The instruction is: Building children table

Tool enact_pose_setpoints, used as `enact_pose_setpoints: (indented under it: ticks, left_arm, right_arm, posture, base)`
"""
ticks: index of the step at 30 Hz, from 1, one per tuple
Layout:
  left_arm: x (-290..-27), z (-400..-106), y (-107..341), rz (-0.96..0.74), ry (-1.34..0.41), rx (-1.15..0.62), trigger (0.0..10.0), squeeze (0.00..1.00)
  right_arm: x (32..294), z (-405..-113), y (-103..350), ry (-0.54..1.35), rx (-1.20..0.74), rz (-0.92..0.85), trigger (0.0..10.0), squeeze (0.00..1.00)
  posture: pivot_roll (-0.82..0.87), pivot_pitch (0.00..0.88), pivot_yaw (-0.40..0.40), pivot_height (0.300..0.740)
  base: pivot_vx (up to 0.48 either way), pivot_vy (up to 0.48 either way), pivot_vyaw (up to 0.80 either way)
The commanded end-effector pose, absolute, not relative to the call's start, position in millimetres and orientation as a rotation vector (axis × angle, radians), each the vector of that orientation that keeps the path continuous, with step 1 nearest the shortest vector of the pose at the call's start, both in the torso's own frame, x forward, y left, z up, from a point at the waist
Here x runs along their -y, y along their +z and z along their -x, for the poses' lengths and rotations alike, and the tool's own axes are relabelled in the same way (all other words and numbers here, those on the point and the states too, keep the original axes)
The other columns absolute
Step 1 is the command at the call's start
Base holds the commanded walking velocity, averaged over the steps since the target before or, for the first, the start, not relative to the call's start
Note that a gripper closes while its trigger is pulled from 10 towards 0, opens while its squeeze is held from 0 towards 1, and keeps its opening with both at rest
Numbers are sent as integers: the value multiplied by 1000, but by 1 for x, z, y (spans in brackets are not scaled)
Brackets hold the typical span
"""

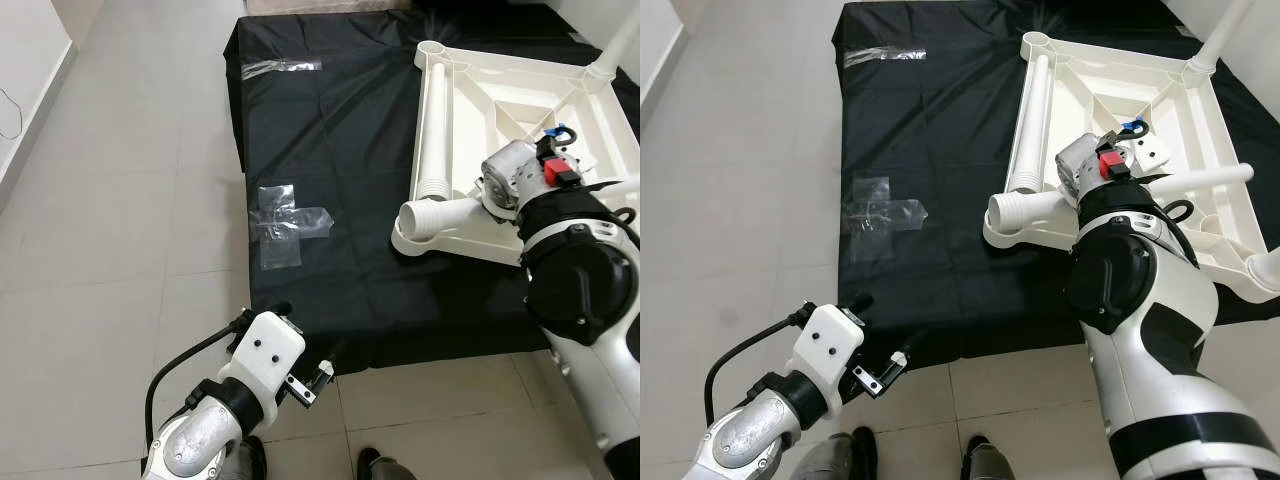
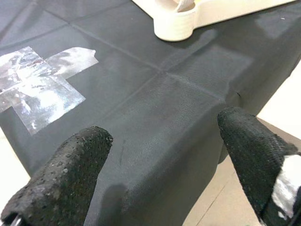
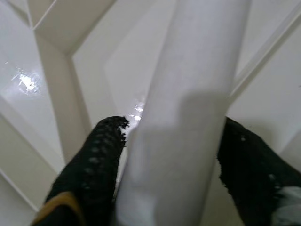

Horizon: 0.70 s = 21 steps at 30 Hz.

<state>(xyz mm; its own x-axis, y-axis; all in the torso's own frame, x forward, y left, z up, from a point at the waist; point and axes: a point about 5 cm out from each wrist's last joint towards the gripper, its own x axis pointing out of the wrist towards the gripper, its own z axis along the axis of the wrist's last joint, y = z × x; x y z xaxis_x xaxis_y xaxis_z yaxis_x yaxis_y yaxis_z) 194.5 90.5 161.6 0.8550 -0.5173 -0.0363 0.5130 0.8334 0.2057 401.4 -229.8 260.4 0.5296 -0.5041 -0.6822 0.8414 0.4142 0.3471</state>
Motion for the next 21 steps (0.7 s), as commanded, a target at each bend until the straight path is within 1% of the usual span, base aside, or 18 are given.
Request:
enact_pose_setpoints:
  ticks: [1, 7, 13, 14, 15, 18, 19, 21]
  left_arm:
    - [-91, -191, 158, -225, -556, -4, 10000, 0]
    - [-90, -192, 157, -228, -558, -3, 10000, 0]
    - [-90, -193, 157, -234, -556, 2, 10000, 0]
    - [-91, -194, 157, -240, -552, 7, 10000, 0]
    - [-91, -194, 157, -240, -552, 7, 10000, 0]
    - [-91, -198, 157, -244, -547, 14, 10000, 0]
    - [-91, -198, 157, -244, -547, 14, 10000, 0]
    - [-92, -201, 156, -246, -538, 15, 10000, 0]
  right_arm:
    - [225, -400, 244, -890, -593, -748, 0, 0]
    - [218, -401, 242, -866, -613, -731, 0, 0]
    - [214, -404, 250, -830, -591, -749, 0, 0]
    - [211, -410, 276, -748, -465, -760, 0, 0]
    - [211, -410, 276, -748, -465, -760, 0, 0]
    - [195, -418, 308, -612, -295, -755, 0, 0]
    - [195, -418, 308, -612, -295, -755, 0, 0]
    - [178, -423, 331, -462, -112, -743, 0, 0]
  posture:
    - [160, 263, -29, 740]
    - [156, 246, -31, 740]
    - [160, 228, -33, 740]
    - [161, 207, -33, 740]
    - [161, 207, -33, 740]
    - [156, 191, -32, 740]
    - [156, 191, -32, 740]
    - [153, 173, -31, 740]
  base:
    - [0, 0, 0]
    - [0, 0, 0]
    - [0, 0, 0]
    - [0, 0, 0]
    - [0, 0, 0]
    - [0, 0, 0]
    - [0, 0, 0]
    - [0, 0, 0]
